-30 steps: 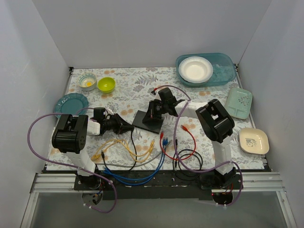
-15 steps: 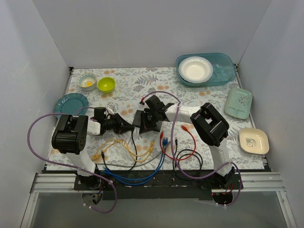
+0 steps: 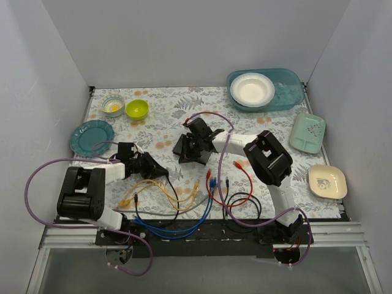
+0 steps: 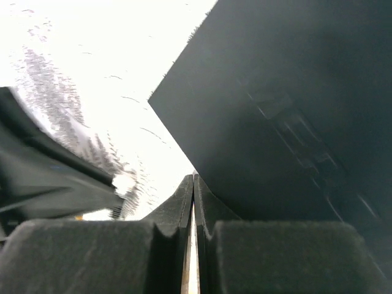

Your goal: Pull the plug from the switch port

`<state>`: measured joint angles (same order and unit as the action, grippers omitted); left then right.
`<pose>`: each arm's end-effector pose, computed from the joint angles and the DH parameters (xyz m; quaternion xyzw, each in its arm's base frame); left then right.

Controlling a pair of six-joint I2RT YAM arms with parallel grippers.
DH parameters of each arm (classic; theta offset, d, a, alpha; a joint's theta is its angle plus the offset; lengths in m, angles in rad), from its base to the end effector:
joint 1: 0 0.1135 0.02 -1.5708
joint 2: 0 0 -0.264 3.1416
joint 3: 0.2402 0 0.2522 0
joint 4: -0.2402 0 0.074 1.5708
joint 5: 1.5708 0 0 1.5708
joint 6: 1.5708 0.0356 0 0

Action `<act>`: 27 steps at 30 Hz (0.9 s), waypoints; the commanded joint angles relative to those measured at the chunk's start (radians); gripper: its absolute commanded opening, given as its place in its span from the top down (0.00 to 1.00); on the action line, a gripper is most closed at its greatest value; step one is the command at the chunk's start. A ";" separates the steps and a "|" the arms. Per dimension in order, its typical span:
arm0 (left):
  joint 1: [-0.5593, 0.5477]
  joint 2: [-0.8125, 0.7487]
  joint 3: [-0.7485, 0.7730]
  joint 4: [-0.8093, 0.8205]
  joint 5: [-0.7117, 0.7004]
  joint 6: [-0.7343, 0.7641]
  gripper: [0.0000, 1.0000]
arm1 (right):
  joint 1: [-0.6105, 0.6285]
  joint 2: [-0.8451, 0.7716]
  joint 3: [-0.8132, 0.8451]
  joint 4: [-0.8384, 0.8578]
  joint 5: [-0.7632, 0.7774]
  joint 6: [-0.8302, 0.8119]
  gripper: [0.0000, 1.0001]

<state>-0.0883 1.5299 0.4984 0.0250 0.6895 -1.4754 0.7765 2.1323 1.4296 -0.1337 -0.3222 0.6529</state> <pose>0.2378 -0.0438 0.1122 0.5055 -0.7553 0.4150 0.0428 0.3192 0.3293 0.1444 -0.1144 0.9159 0.3453 0.1695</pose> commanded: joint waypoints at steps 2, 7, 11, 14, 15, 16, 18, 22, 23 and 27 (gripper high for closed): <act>0.036 -0.183 0.055 -0.249 -0.275 0.029 1.00 | -0.014 -0.156 -0.092 -0.004 0.173 -0.035 0.94; 0.050 -0.238 0.196 -0.382 -0.474 -0.013 0.84 | -0.013 -0.386 -0.182 -0.044 0.282 -0.108 0.79; 0.051 -0.240 0.317 -0.433 -0.548 -0.007 0.70 | -0.013 -0.534 -0.210 -0.150 0.388 -0.157 0.66; 0.050 -0.235 0.371 -0.467 -0.562 -0.010 0.63 | -0.016 -0.624 -0.247 -0.266 0.512 -0.174 0.64; 0.050 -0.241 0.373 -0.476 -0.571 -0.016 0.62 | -0.017 -0.644 -0.267 -0.289 0.528 -0.174 0.64; 0.050 -0.246 0.362 -0.493 -0.574 -0.026 0.61 | -0.029 -0.685 -0.328 -0.309 0.537 -0.173 0.65; 0.050 -0.284 0.338 -0.508 -0.565 -0.040 0.61 | -0.040 -0.725 -0.400 -0.351 0.537 -0.164 0.69; -0.023 -0.393 0.289 -0.488 -0.525 -0.025 0.62 | -0.068 -0.859 -0.569 -0.371 0.506 -0.130 0.76; -0.130 -0.410 0.289 -0.482 -0.548 -0.031 0.62 | -0.069 -0.889 -0.636 -0.353 0.511 -0.122 0.78; -0.446 -0.478 0.305 -0.369 -0.643 -0.130 0.58 | -0.075 -1.078 -0.747 -0.285 0.547 -0.087 0.79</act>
<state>-0.2867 1.1271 0.7799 -0.4370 0.1093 -1.5253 0.7044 1.2301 0.7349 -0.4671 0.1703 0.5285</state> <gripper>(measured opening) 0.400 0.207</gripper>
